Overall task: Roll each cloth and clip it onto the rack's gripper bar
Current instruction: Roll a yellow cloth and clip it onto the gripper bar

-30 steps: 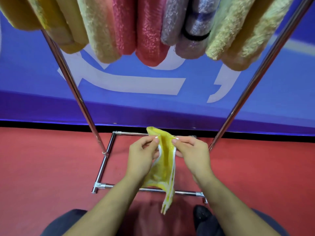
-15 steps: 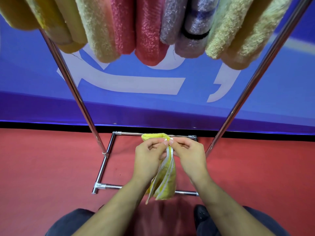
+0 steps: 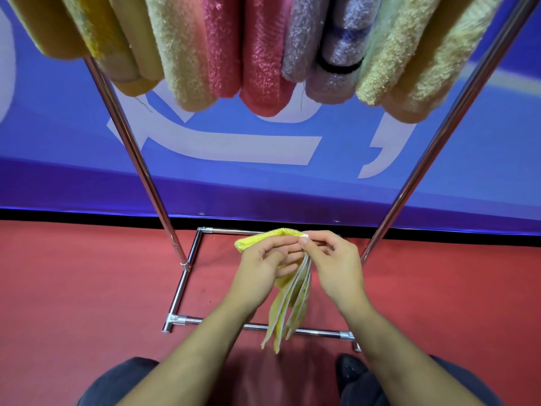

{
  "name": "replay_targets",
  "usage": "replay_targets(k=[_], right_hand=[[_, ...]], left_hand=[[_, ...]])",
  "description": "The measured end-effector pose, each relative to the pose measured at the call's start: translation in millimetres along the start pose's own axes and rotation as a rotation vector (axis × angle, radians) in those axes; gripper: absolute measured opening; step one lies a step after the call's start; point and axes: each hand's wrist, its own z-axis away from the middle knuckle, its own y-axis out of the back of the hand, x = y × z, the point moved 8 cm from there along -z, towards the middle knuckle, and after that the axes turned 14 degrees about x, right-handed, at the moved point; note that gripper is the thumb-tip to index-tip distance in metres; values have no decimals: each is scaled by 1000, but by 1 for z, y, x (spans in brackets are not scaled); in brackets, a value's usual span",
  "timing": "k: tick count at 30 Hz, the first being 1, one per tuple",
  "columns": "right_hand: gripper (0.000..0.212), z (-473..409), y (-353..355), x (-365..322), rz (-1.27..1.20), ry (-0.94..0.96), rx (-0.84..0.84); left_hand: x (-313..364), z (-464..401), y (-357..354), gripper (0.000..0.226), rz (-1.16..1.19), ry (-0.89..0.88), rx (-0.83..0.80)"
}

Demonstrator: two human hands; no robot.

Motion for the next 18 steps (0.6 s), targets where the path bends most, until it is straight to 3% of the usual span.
replay_targets(k=[5,7,12,18], right_hand=[[12,-3,11,-6,-40,-3,21],[10,-4,16,-6,-74,-7,8],[10,-5,26,-7,-172,-25,4],[10,-6,33,-1,-177,-44,-10]], left_hand=[[35,-12,36,28,-446,-463,188],[42,-15,43,23,-645,-645,176],[15,-17,38,27,-879,-616,-82],[4,-17,34,34,-993,-568,-188]])
